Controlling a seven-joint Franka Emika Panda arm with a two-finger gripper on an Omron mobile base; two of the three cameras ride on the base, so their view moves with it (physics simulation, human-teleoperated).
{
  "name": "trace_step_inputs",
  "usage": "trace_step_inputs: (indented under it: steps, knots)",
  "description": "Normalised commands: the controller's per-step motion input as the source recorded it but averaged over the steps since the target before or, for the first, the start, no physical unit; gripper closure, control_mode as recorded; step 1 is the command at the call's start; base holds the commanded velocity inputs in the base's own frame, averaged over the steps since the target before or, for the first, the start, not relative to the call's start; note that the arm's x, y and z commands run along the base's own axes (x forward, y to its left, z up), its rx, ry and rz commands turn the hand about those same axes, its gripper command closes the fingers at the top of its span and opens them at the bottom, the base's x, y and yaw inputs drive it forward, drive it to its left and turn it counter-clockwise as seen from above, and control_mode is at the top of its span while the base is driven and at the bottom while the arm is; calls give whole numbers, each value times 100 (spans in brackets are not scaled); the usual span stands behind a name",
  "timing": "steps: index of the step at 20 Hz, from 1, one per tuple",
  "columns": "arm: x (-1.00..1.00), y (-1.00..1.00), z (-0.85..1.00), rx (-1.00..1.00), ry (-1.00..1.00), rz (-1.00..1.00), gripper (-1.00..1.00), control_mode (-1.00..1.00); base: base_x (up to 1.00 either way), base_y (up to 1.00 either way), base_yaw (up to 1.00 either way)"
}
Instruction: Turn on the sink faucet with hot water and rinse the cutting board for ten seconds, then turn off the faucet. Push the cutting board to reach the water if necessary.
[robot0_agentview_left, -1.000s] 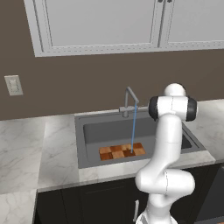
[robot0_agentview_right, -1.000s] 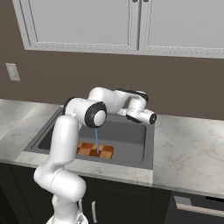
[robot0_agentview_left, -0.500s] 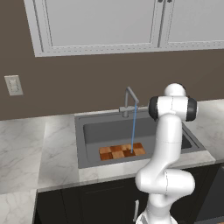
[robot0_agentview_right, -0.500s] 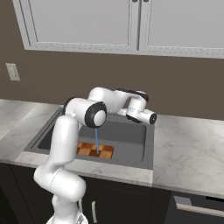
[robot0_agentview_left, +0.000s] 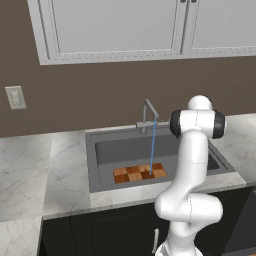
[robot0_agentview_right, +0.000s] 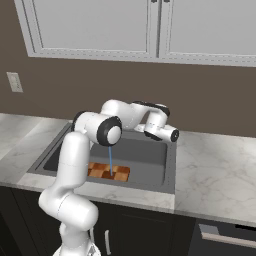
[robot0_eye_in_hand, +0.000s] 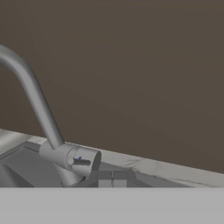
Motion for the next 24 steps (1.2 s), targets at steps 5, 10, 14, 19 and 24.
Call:
trace_step_inputs:
  steps: [5,10,14,19,24]
  knots:
    - [0,0,0,0,0,0,100,-100,0,0,0]
    - [0,0,0,0,0,0,100,-100,0,0,0]
    - [0,0,0,0,0,0,100,-100,0,0,0]
    - [0,0,0,0,0,0,100,-100,0,0,0]
    - [0,0,-2,0,1,0,100,-100,0,0,0]
